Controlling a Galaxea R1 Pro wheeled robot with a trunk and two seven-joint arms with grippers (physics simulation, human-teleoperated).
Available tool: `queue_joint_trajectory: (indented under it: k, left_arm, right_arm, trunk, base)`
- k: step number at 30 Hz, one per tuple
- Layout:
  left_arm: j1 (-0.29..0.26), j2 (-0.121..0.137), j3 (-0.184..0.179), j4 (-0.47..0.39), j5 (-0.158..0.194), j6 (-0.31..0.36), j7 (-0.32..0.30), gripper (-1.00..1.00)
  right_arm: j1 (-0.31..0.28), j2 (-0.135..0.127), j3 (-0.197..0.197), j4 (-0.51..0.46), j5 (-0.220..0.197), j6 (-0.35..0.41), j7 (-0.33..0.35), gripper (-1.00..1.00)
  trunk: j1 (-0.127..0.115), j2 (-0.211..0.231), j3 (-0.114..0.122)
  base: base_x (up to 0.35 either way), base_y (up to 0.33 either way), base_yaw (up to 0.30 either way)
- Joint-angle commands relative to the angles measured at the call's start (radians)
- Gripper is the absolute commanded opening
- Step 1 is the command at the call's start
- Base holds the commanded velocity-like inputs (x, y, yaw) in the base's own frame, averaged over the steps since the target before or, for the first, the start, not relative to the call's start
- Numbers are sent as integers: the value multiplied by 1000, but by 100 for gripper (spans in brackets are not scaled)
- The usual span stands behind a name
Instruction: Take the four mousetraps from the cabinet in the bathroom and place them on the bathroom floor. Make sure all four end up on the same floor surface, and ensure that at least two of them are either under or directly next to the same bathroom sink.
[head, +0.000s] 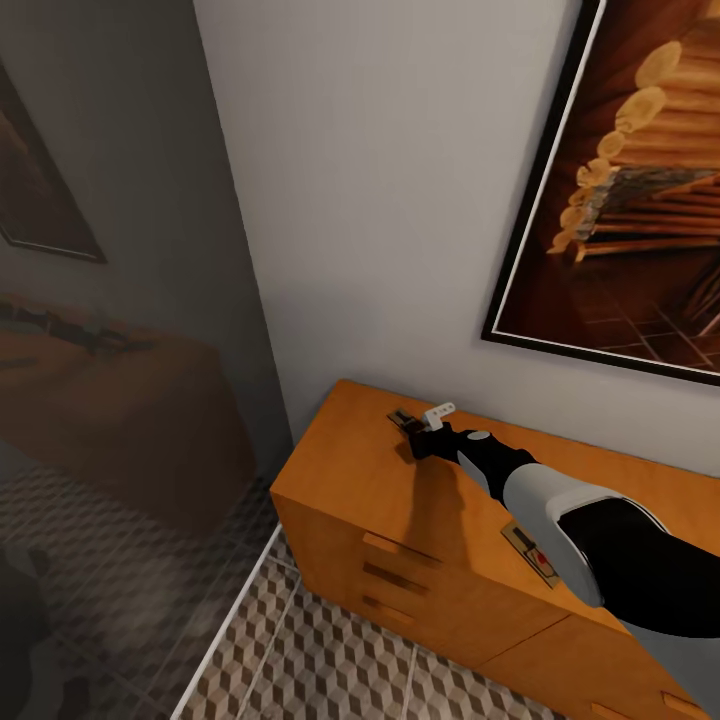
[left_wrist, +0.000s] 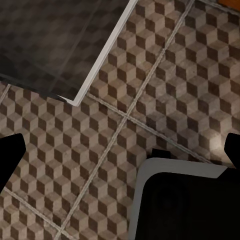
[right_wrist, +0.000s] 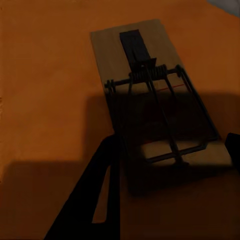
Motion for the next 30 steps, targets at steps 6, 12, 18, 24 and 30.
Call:
queue_joint_trajectory:
  k: [6, 12, 18, 24, 30]
  left_arm:
    - [-1, 0, -9, 3, 2, -5, 5, 100]
    - [-1, 0, -9, 3, 2, -5, 5, 100]
    - [-1, 0, -9, 3, 2, -5, 5, 100]
    - [-1, 0, -9, 3, 2, -5, 5, 100]
    - [-1, 0, -9, 3, 2, -5, 5, 100]
  right_arm:
    - [0, 1, 14, 3, -2, 0, 1, -100]
    - [0, 3, 14, 3, -2, 0, 1, -100]
    - [0, 5, 14, -7, 0, 1, 0, -100]
    - [0, 6, 14, -16, 1, 2, 0, -100]
    - [0, 6, 14, -20, 1, 3, -1, -100]
  trunk:
    - [1, -1, -2]
    - [1, -1, -2]
    - [1, -1, -2]
    - [1, -1, -2]
    - [1, -1, -2]
  base:
    - [0, 0, 0]
    - [0, 0, 0]
    - [0, 0, 0]
    - [0, 0, 0]
    - [0, 0, 0]
